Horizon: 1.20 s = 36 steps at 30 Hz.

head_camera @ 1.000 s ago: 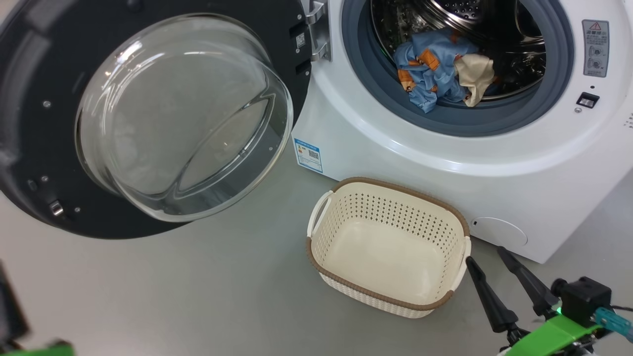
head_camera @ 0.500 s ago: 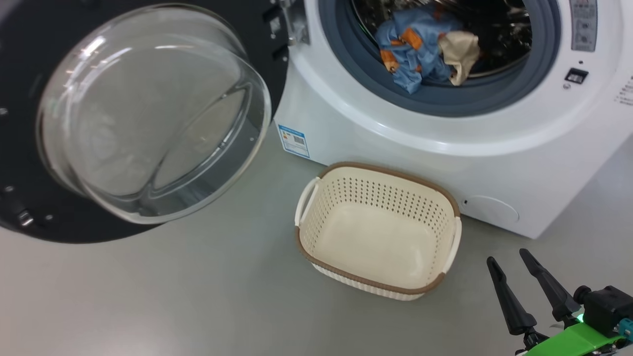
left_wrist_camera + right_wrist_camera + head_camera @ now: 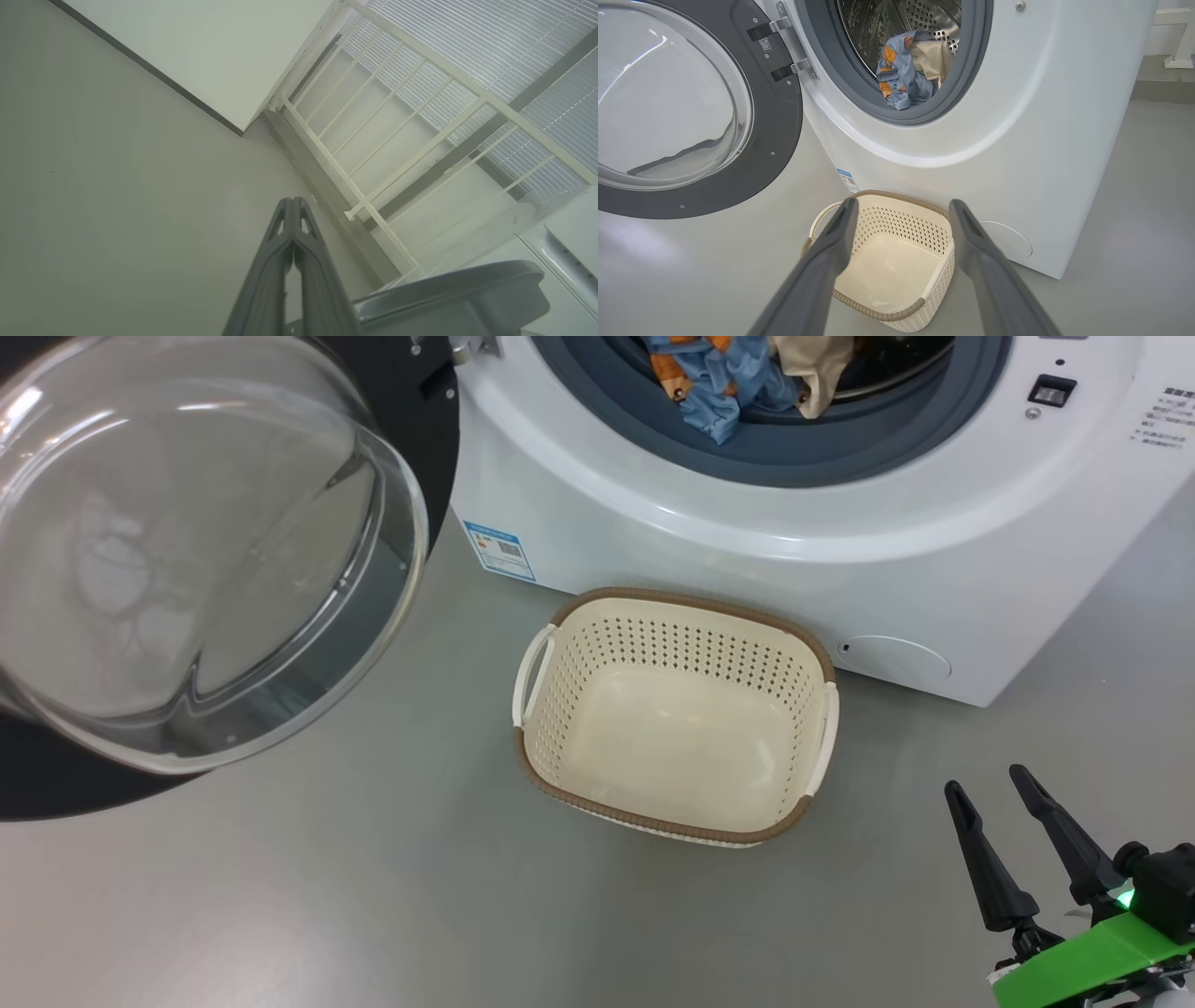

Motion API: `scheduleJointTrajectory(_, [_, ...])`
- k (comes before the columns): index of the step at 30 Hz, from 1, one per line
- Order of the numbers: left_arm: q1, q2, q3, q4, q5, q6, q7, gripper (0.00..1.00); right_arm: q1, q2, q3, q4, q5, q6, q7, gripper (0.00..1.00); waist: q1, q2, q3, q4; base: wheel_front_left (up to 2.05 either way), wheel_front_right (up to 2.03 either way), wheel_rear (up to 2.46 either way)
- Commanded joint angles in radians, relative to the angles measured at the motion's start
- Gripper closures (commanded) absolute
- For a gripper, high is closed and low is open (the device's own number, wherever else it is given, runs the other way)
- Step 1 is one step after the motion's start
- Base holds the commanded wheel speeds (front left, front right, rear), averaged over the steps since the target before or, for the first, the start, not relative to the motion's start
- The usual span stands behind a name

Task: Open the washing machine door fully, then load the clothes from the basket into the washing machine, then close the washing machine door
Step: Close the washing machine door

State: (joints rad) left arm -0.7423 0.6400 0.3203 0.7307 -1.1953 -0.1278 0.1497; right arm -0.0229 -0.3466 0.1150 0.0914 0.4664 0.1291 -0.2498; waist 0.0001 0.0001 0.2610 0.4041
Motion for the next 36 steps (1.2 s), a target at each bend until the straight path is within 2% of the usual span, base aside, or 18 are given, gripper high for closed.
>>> scheduleJointTrajectory(1, [-0.026, 0.096, 0.012, -0.003, -0.022, -0.003, 0.04, 1.0, -0.016, -0.015, 0.017, -0.027, -0.012, 0.002, -0.012, 0.0, -0.0001, -0.0001, 0.008, -0.01, 0.0, 0.0, 0.0])
scheduleJointTrajectory(5, [-0.023, 0.113, -0.013, 0.033, -0.072, -0.003, 0.14, 1.0, -0.015, -0.018, 0.017, -0.029, -0.012, 0.002, -0.012, 0.0, -0.0001, -0.0001, 0.008, -0.015, 0.0, 0.0, 0.0])
scheduleJointTrajectory(10, [-0.003, 0.104, -0.045, 0.026, -0.132, -0.003, 0.253, 1.0, -0.007, -0.015, 0.012, -0.032, -0.014, 0.002, -0.012, 0.0, -0.0001, -0.0001, 0.004, -0.014, 0.0, 0.0, 0.0])
scheduleJointTrajectory(25, [0.045, 0.1, -0.11, -0.001, -0.177, -0.003, 0.389, 1.0, -0.006, -0.001, 0.017, -0.033, -0.018, 0.002, -0.012, 0.0, -0.0001, -0.0001, -0.004, -0.026, 0.0, 0.0, 0.0])
scheduleJointTrajectory(36, [0.106, 0.11, -0.165, -0.119, -0.23, -0.003, 0.548, 1.0, 0.003, 0.02, 0.015, -0.026, -0.02, 0.002, -0.012, 0.0, -0.0001, -0.0001, -0.03, -0.015, 0.0, 0.0, 0.0])
